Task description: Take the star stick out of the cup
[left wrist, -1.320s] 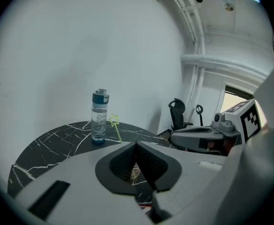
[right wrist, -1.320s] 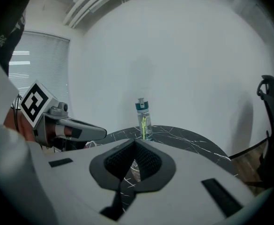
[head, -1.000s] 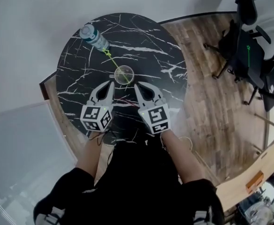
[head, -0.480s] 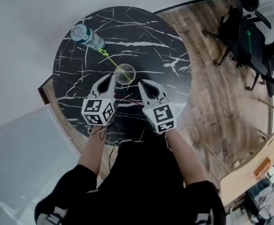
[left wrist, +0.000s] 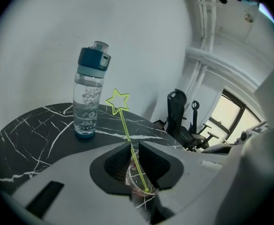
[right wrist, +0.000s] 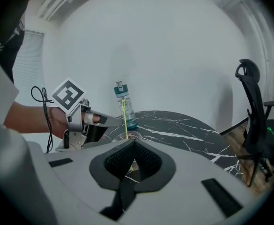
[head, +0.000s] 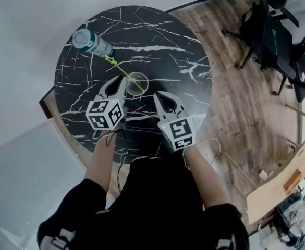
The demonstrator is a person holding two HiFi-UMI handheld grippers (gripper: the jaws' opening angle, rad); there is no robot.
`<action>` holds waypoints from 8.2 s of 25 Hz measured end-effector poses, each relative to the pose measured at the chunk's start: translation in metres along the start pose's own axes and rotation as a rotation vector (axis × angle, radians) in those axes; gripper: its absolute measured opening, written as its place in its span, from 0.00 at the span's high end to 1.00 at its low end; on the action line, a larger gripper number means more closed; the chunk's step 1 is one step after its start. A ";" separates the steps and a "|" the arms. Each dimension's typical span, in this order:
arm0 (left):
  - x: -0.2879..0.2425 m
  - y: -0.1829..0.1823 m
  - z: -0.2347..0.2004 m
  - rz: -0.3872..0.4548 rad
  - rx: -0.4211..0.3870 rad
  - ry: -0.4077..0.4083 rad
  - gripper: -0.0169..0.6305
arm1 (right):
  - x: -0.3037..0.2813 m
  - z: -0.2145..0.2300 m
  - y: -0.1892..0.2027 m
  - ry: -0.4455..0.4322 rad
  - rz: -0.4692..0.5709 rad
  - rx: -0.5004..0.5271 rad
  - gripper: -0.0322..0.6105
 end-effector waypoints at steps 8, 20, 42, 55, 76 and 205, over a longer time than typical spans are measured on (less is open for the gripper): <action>-0.014 0.000 -0.007 -0.035 0.124 0.047 0.81 | -0.001 0.001 0.007 0.007 -0.016 -0.009 0.96; -0.032 -0.005 -0.009 -0.049 0.112 0.041 0.81 | 0.004 0.007 0.012 0.018 -0.029 -0.018 0.95; -0.003 -0.039 0.038 0.141 0.006 0.072 0.95 | 0.037 0.012 0.008 -0.001 0.026 -0.003 0.96; 0.051 -0.071 0.079 0.306 -0.088 0.056 0.95 | 0.058 0.009 -0.025 -0.051 0.115 0.044 0.96; 0.156 -0.042 0.096 0.379 -0.040 -0.077 0.95 | 0.081 -0.036 -0.062 -0.262 0.190 0.218 0.96; 0.273 0.081 0.238 0.565 -0.043 -0.345 0.98 | 0.250 -0.041 -0.106 -0.275 0.466 0.329 0.96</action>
Point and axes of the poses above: the fingertips, and each gripper's own axes: x backward along the fingers, z to its right, y out of its underside, the point moved 3 cm from there along x, backward along the fingers, and after that the axes turned 10 degrees about x, right-handed, at the moved point
